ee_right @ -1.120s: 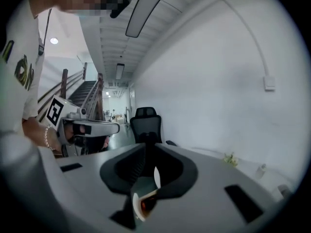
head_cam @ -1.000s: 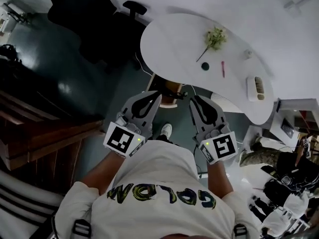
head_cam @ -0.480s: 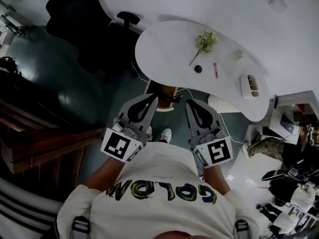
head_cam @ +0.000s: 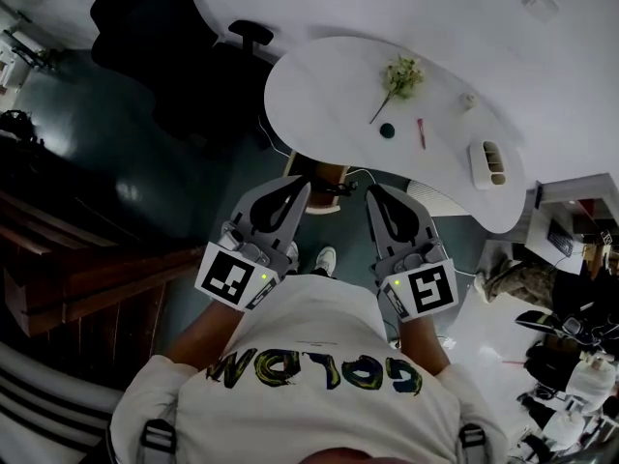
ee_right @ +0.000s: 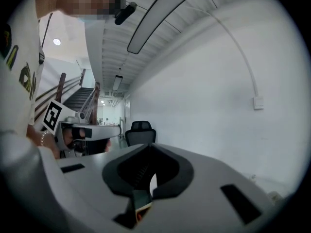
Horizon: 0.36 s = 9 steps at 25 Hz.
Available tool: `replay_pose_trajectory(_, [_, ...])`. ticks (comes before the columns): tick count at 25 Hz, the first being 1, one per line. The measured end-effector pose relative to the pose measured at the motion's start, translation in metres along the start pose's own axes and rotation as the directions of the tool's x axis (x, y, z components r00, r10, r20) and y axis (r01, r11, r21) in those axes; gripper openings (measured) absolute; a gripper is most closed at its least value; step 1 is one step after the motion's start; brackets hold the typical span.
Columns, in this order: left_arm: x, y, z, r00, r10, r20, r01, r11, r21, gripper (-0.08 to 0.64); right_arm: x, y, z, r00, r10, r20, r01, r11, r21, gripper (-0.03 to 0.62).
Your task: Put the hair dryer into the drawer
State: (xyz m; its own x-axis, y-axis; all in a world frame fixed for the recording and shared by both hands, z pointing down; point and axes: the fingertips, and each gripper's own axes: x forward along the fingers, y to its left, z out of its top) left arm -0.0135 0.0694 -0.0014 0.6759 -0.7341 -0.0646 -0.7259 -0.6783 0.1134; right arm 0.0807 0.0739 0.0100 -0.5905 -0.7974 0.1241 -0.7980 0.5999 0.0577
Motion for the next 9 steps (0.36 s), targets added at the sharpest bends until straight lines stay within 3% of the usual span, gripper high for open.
replay_pose_trajectory(9, [-0.0045,0.003,-0.0012,1.0,0.004,0.002,-0.004,1.0,-0.002,0.011,-0.0001,0.0011,0.0006,1.0,-0.007,0.003,0.007,1.0,-0.006,0.023])
